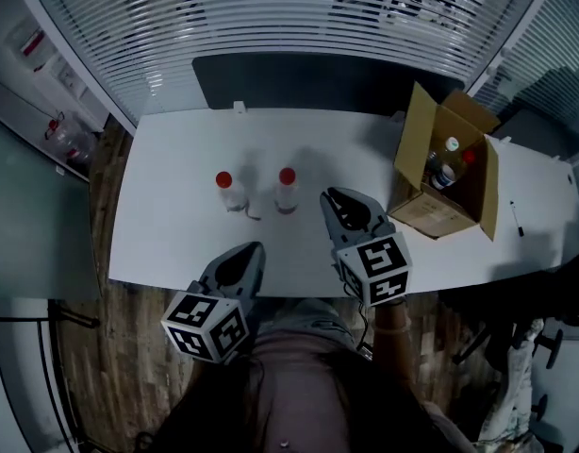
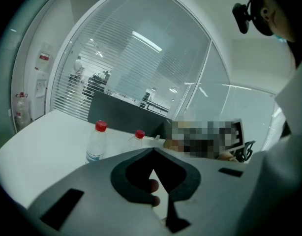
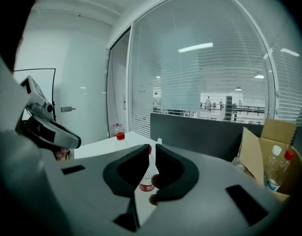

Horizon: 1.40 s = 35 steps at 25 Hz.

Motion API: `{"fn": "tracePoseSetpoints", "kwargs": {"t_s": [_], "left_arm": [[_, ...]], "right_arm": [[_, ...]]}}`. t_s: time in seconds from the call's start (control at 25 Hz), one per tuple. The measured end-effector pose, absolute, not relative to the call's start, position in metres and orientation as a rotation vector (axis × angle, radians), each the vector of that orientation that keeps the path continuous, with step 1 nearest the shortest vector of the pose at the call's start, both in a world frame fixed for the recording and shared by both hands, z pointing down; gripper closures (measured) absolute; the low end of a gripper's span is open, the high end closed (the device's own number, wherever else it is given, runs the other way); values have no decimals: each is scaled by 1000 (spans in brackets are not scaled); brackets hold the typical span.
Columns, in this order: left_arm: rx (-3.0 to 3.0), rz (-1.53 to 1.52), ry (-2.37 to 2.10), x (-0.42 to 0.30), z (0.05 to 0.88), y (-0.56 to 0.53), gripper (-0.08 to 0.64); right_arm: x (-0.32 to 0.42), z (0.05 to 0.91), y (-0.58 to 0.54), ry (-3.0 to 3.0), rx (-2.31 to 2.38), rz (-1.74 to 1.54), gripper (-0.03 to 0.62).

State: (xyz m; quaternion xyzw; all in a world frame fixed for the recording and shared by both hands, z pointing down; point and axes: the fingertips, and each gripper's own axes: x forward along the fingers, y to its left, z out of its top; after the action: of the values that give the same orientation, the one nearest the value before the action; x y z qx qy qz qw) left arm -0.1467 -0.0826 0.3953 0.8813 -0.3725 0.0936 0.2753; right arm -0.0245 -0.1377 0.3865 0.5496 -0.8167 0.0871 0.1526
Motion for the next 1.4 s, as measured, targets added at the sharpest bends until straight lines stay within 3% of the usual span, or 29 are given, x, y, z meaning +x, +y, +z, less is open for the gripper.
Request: {"fn": "tracePoseSetpoints", "kwargs": {"t_s": [1.4], "left_arm": [[2383, 236, -1049, -28, 390, -57, 552]], "right_arm": [[81, 369, -63, -2408, 1547, 305, 569]]}}
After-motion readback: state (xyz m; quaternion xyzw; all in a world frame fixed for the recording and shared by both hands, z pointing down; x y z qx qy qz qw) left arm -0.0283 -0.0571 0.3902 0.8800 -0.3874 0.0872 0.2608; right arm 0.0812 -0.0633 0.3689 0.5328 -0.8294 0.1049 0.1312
